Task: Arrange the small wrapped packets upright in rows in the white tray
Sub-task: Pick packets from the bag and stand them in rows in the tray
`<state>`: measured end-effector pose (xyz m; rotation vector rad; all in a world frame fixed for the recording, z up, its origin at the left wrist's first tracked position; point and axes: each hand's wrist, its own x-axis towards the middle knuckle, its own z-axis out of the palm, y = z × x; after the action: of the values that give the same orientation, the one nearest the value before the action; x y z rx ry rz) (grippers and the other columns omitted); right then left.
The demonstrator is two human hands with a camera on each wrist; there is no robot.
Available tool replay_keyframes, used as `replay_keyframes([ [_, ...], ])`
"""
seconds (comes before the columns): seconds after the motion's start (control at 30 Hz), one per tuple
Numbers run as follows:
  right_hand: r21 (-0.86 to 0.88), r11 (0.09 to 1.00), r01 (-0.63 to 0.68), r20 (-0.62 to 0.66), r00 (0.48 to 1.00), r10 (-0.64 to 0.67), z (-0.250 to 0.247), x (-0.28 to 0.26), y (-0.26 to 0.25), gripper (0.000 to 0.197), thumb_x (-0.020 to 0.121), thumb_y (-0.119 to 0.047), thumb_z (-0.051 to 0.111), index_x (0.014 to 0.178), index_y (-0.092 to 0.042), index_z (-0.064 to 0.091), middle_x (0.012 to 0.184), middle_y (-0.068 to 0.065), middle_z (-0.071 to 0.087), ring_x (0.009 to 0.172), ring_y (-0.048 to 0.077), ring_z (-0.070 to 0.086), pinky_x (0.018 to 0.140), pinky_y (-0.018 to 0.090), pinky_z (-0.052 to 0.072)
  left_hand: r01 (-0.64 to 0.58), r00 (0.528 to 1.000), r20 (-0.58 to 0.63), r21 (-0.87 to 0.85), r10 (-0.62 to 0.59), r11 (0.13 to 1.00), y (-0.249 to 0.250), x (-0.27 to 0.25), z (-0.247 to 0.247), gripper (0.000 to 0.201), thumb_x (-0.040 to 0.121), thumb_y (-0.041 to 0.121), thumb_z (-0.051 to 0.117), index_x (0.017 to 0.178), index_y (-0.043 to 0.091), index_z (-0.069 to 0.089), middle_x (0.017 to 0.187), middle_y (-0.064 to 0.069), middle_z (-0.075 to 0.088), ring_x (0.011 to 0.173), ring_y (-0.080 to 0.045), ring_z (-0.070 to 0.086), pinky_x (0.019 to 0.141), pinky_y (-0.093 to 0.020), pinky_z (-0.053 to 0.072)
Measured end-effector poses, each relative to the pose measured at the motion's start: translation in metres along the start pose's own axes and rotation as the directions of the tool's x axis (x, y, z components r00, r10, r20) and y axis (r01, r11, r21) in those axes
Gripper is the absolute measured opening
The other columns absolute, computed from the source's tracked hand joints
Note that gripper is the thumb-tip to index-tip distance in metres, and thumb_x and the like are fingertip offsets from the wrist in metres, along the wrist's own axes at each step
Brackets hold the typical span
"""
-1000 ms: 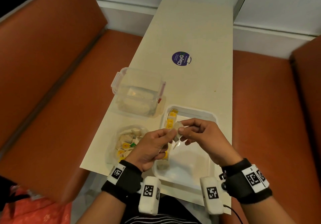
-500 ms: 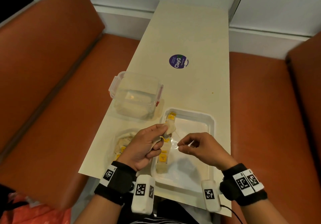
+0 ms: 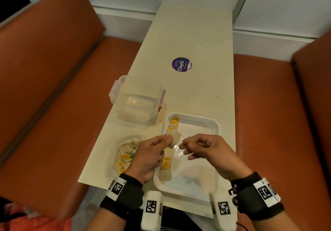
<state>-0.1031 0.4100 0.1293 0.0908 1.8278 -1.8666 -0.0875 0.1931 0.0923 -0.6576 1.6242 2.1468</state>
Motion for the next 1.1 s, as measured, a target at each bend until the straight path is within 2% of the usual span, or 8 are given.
replay_keyframes([
  [0.07,-0.002,1.000,0.022,-0.080,0.997,-0.022,0.011,0.005,0.000,0.015,0.096,-0.011,0.070,0.107,-0.011,0.080,0.105,0.001,0.080,0.093,0.013,0.072,0.079,0.027,0.058,0.002,1.000,0.016,-0.037,-0.001,0.999,-0.003,-0.001,0.004,0.029,0.093,0.034,0.076,0.109,0.011,0.081,0.062,0.003,0.050,0.052,-0.012,0.028,0.042,-0.021,0.023],
  [0.13,0.036,0.999,0.008,-0.116,0.993,-0.003,0.019,0.009,0.000,0.015,0.094,-0.015,0.073,0.107,-0.014,0.081,0.108,-0.004,0.079,0.097,0.012,0.072,0.078,0.026,0.055,0.008,0.999,0.035,-0.091,-0.005,0.996,-0.005,-0.002,0.009,0.031,0.093,0.034,0.075,0.114,0.011,0.079,0.065,0.004,0.056,0.050,-0.010,0.030,0.040,-0.019,0.024],
  [0.27,0.117,0.993,-0.001,-0.174,0.984,0.022,0.026,0.013,0.002,0.034,0.077,-0.024,0.086,0.105,-0.008,0.078,0.100,0.009,0.080,0.094,0.023,0.076,0.073,0.030,0.055,0.013,0.999,0.034,-0.145,-0.008,0.989,-0.010,-0.002,0.014,0.043,0.085,0.037,0.078,0.121,0.015,0.078,0.067,0.003,0.052,0.049,-0.009,0.032,0.038,-0.019,0.025],
  [0.37,0.211,0.977,-0.038,-0.231,0.969,0.087,0.028,0.016,0.004,0.041,0.067,-0.022,0.090,0.101,-0.006,0.074,0.091,0.014,0.080,0.081,0.021,0.075,0.068,0.031,0.055,0.021,0.998,0.062,-0.151,-0.012,0.988,-0.011,-0.003,0.015,0.042,0.085,0.039,0.076,0.116,0.010,0.078,0.067,0.000,0.050,0.047,-0.007,0.033,0.038,-0.018,0.025],
  [0.47,0.261,0.964,-0.049,-0.270,0.955,0.121,0.027,0.017,0.008,0.039,0.068,-0.019,0.091,0.100,-0.005,0.075,0.086,0.013,0.078,0.073,0.018,0.069,0.066,0.031,0.055,0.007,0.994,0.105,-0.124,0.006,0.992,-0.011,-0.007,0.018,0.036,0.089,0.037,0.070,0.111,0.009,0.078,0.064,0.006,0.060,0.046,-0.006,0.034,0.040,-0.018,0.025],
  [0.57,0.261,0.964,-0.053,-0.274,0.954,0.126,0.024,0.018,0.009,0.036,0.072,-0.015,0.090,0.101,-0.002,0.074,0.087,0.015,0.078,0.076,0.020,0.071,0.067,0.030,0.057,-0.017,0.996,0.086,-0.108,0.026,0.994,-0.013,-0.007,0.018,0.033,0.089,0.036,0.073,0.115,0.018,0.081,0.083,0.001,0.068,0.051,-0.008,0.036,0.042,-0.020,0.025],
  [0.87,0.147,0.989,0.009,-0.301,0.953,0.036,0.012,0.021,0.003,0.029,0.072,-0.007,0.091,0.092,0.001,0.072,0.077,0.017,0.076,0.069,0.022,0.072,0.066,0.031,0.061,-0.006,0.998,0.057,-0.139,0.014,0.990,-0.011,-0.002,0.024,0.028,0.096,0.032,0.070,0.118,0.018,0.079,0.070,0.004,0.064,0.048,-0.007,0.037,0.039,-0.019,0.024],
  [1.1,0.211,0.977,-0.033,-0.305,0.947,0.098,0.015,0.028,0.006,0.036,0.071,-0.023,0.092,0.096,-0.001,0.076,0.090,0.011,0.078,0.078,0.018,0.070,0.068,0.032,0.054,-0.009,0.997,0.072,-0.160,0.021,0.987,-0.009,-0.001,0.033,0.033,0.085,0.038,0.075,0.115,0.027,0.082,0.087,0.004,0.072,0.053,-0.009,0.041,0.042,-0.019,0.026],
])
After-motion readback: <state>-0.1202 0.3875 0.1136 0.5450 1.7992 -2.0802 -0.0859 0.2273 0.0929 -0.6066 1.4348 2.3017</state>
